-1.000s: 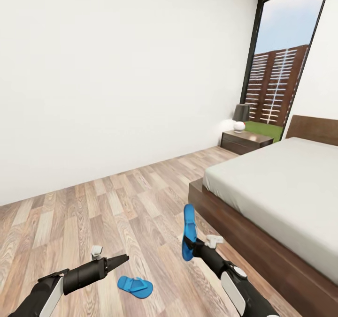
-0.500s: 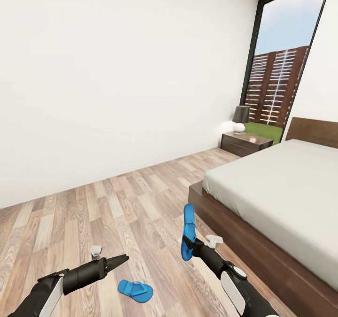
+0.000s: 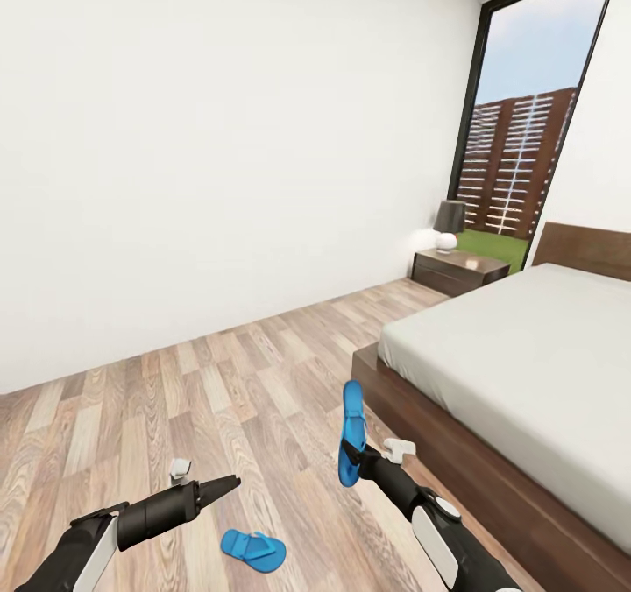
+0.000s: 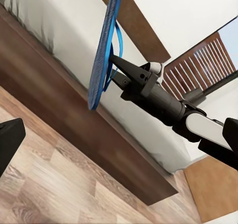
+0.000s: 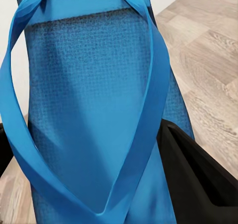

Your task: In the bedroom, move the book from the bed onto either nightstand, and place the two sandals side by side next to the bed.

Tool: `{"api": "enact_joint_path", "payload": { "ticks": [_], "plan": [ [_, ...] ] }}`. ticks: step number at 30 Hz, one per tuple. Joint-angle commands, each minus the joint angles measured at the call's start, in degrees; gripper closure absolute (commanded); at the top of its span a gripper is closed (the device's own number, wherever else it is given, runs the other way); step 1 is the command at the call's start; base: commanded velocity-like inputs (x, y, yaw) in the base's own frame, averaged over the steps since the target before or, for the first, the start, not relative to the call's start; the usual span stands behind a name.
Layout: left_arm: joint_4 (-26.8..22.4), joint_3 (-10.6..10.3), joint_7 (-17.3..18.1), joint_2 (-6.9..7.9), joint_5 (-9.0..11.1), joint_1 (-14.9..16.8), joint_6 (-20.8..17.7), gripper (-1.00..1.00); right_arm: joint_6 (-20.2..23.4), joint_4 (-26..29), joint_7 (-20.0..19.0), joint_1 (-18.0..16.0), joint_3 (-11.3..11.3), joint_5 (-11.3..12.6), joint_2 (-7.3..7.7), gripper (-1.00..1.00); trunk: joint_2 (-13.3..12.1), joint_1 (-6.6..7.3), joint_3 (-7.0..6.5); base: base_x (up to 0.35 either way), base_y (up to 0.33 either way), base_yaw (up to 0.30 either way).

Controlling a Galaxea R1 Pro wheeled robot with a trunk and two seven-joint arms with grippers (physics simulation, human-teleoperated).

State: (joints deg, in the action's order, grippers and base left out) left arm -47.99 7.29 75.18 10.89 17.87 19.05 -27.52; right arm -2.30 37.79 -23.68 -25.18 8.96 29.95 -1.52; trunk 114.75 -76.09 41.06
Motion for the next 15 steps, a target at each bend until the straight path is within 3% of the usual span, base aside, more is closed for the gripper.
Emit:
{"api": "enact_joint_path", "payload": {
  "ticks": [1, 12, 15],
  "plan": [
    [0.00, 0.01, 0.15, 0.01, 0.15, 0.02, -0.60, -1.00, -0.16, -0.08, -0.05, -0.04, 0.18, 0.52, 0.03, 1.00, -0.39, 0.23, -0.13, 0.000, 0.000, 0.000],
    [0.02, -0.05, 0.04, -0.07, 0.07, 0.02, -0.56, -1.00, -0.11, -0.18, 0.03, -0.04, 0.24, 0.47, 0.09, 1.00, -4.80, 2.65, -2.10, 0.000, 0.000, 0.000],
    [0.14, -0.18, -2.79, -0.09, 0.06, 0.01, -0.50, -1.00, -0.03, -0.24, -0.08, -0.04, 0.30, 0.38, 0.26, 1.00, -6.01, 3.31, -2.64, 0.000, 0.000, 0.000]
  ]
}}
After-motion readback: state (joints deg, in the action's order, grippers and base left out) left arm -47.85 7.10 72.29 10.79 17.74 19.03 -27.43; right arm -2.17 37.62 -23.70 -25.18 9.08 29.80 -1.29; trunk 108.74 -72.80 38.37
